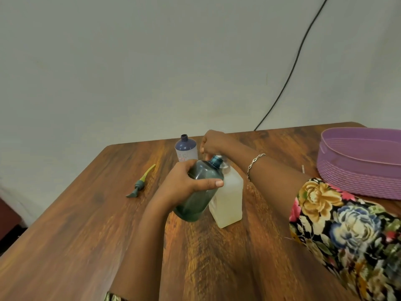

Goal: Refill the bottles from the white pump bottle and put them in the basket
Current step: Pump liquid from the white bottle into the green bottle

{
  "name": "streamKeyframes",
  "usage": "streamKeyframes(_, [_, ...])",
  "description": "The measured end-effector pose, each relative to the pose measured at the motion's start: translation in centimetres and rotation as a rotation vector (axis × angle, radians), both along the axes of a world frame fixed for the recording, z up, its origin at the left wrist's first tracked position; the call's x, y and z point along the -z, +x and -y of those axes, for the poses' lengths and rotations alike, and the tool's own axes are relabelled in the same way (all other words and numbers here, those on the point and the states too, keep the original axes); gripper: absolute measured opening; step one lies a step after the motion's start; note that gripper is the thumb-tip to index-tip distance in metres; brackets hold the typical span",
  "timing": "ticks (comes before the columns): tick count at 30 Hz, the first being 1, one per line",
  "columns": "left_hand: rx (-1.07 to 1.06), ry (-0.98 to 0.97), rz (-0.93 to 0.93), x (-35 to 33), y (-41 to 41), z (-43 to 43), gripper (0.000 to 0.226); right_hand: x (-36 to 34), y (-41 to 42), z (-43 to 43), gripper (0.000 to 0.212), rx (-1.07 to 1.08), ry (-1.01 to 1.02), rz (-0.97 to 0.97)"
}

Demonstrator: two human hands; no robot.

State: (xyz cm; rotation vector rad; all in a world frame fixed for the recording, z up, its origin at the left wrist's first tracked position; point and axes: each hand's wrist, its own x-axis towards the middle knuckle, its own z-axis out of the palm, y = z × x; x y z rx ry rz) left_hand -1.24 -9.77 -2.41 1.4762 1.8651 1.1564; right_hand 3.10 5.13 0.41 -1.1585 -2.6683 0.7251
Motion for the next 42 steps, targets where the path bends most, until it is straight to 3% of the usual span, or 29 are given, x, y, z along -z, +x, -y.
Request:
streamKeyframes(6, [-0.008, 0.017, 0.003, -0.6, -0.4, 0.2, 0.052, -1.8, 0.0, 0.3, 0.032, -0.021, -0.157, -0.058])
streamKeyframes(17, [-0.013, -0.021, -0.02, 0.3, -0.5, 0.0, 0.065, 0.8, -0.7, -0.5, 0.026, 0.071, 0.086, 0.019])
streamKeyframes(20, [-0.015, -0.009, -0.013, 0.0, -0.1, 0.0, 0.058, 0.1, -0.5, -0.7, 0.022, 0.051, 0.016, -0.044])
streamKeyframes(27, [-0.02, -0.016, -0.065, 0.1, -0.4, 0.3, 0.086, 0.1, -0.6, -0.4, 0.02, 0.031, 0.033, 0.04])
streamKeyframes(32, [-0.007, -0.04, -0.019, 0.4, -0.1, 0.1, 0.068, 0.8, -0.5, -0.3, 0.017, 0.07, 0.112, 0.099])
streamKeyframes(37, [-0.032, -0.02, -0.017, 0.2, -0.2, 0.3, 0.085, 0.4, -0.7, -0.6, 0.02, 0.052, 0.052, -0.012])
streamKeyframes(42, [-0.026, 0.002, 0.005, 0.0, -0.1, 0.4, 0.082, -0.4, -0.3, -0.7, 0.026, 0.012, -0.015, -0.014])
